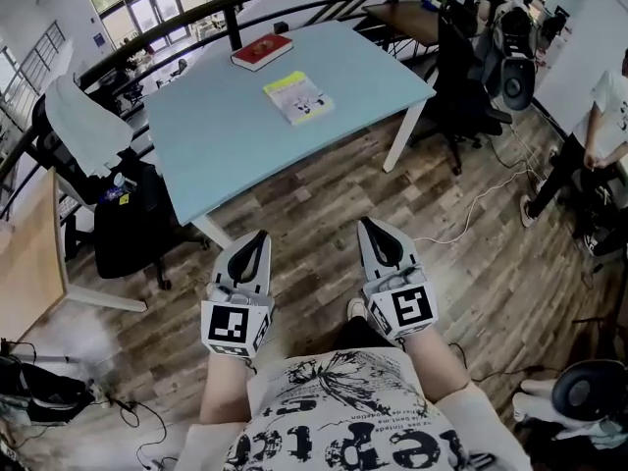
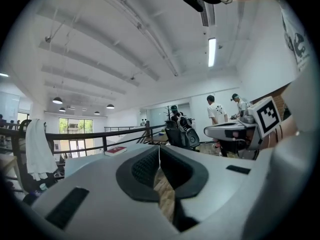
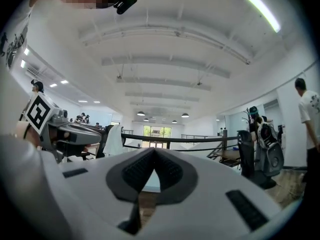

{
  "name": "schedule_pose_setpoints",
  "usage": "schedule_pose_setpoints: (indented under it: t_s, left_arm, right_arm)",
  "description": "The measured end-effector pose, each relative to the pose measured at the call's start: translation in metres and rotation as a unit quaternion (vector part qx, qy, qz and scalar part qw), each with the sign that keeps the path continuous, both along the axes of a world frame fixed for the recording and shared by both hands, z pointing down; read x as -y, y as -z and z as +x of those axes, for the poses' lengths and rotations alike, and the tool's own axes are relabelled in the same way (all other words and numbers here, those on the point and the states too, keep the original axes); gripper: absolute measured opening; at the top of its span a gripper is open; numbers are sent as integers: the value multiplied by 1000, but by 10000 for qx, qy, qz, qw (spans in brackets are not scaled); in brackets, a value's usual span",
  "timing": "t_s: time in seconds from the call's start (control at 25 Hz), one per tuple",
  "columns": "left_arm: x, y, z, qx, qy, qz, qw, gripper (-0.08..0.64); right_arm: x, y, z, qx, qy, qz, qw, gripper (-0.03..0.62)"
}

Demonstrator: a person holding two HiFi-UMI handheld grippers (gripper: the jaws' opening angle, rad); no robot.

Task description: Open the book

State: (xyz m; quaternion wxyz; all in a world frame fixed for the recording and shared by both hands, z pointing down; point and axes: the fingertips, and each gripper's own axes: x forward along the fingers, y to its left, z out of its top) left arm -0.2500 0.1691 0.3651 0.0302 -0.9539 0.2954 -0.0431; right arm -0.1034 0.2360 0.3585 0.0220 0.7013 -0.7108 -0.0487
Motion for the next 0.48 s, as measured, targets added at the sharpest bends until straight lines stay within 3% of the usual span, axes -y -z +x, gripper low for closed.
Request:
schedule_pose_setpoints:
  t_s: [0.28,0.48]
  left_arm:
    - [35,1,129,113,329,-42,9994,20]
    - [44,2,199,309,310,145,9989,21]
  right_arm:
    - [44,1,134,-30,422,-226,9989,11]
    - [71,-10,202,-72,557,-394,9976,11]
